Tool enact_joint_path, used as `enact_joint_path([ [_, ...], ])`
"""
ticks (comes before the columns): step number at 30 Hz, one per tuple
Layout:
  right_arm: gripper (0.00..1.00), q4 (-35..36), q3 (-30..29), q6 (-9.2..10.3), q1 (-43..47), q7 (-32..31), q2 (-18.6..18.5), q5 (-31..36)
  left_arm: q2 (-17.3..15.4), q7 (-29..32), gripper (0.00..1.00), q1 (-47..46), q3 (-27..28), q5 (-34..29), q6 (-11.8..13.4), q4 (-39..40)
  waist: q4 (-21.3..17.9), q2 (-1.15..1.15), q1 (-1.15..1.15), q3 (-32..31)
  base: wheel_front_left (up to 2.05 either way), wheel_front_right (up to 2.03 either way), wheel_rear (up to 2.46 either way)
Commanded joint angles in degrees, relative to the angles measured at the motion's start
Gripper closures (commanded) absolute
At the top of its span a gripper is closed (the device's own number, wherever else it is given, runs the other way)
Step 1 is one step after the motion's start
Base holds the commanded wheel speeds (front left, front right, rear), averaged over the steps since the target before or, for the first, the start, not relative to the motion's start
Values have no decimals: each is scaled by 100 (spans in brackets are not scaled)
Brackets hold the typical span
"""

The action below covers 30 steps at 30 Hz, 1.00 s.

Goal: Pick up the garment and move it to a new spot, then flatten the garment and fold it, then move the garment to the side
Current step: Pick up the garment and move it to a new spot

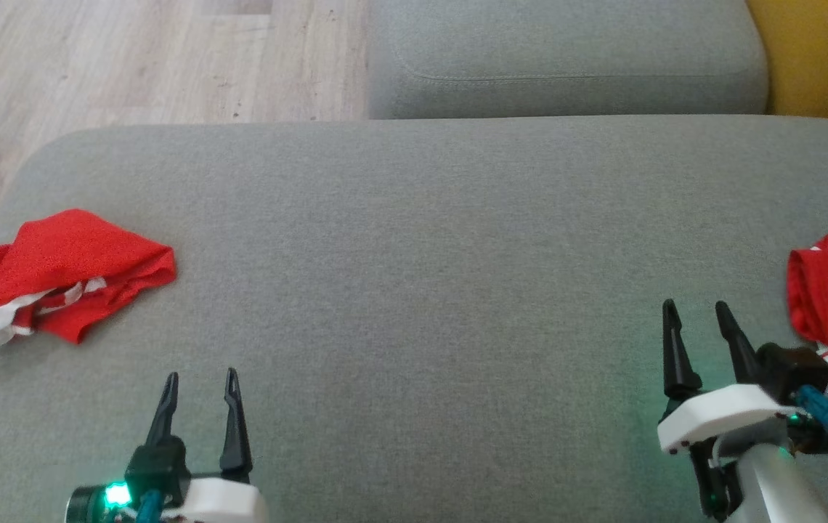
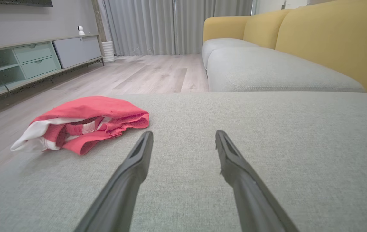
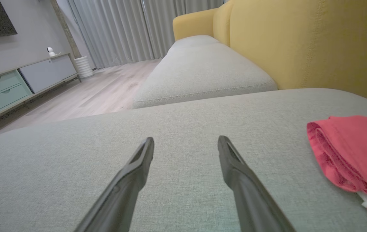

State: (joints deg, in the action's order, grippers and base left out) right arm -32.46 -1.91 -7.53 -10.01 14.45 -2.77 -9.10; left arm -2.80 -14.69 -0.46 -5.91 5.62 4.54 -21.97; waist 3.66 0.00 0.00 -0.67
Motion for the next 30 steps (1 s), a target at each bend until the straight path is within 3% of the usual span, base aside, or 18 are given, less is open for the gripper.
enact_joint_path([
  [1, 0, 188, 199, 4, -115, 54, -11, -52, -9, -31, 0, -54, 175, 14, 13, 180, 71, 0, 0, 14, 0, 0, 0],
  [6, 0, 180, 346, 4, -47, 54, -11, -84, -9, -31, 0, -39, 149, 49, 11, 180, 484, 0, 0, 57, 0, 0, 0],
  [12, 0, 164, 510, 4, 17, 54, -11, -179, -9, -31, 0, 26, 142, 52, 5, 197, 1343, 0, 0, 99, 0, 0, 0],
  [18, 0, 132, 728, 4, -85, 54, -11, -297, -8, -31, 0, 208, 530, 62, 65, 200, 1995, 0, 0, 185, 0, 0, 0],
  [24, 0, 103, 894, 4, -185, 54, -11, -355, -8, -31, 0, 304, 921, 65, 69, 189, 2134, 0, 0, 310, 0, 0, 0],
  [30, 0, 177, 1010, 4, -317, 54, -11, -226, -28, -31, 0, 93, 1338, 76, 35, 227, 1952, 0, 0, 645, 0, 0, 0],
])
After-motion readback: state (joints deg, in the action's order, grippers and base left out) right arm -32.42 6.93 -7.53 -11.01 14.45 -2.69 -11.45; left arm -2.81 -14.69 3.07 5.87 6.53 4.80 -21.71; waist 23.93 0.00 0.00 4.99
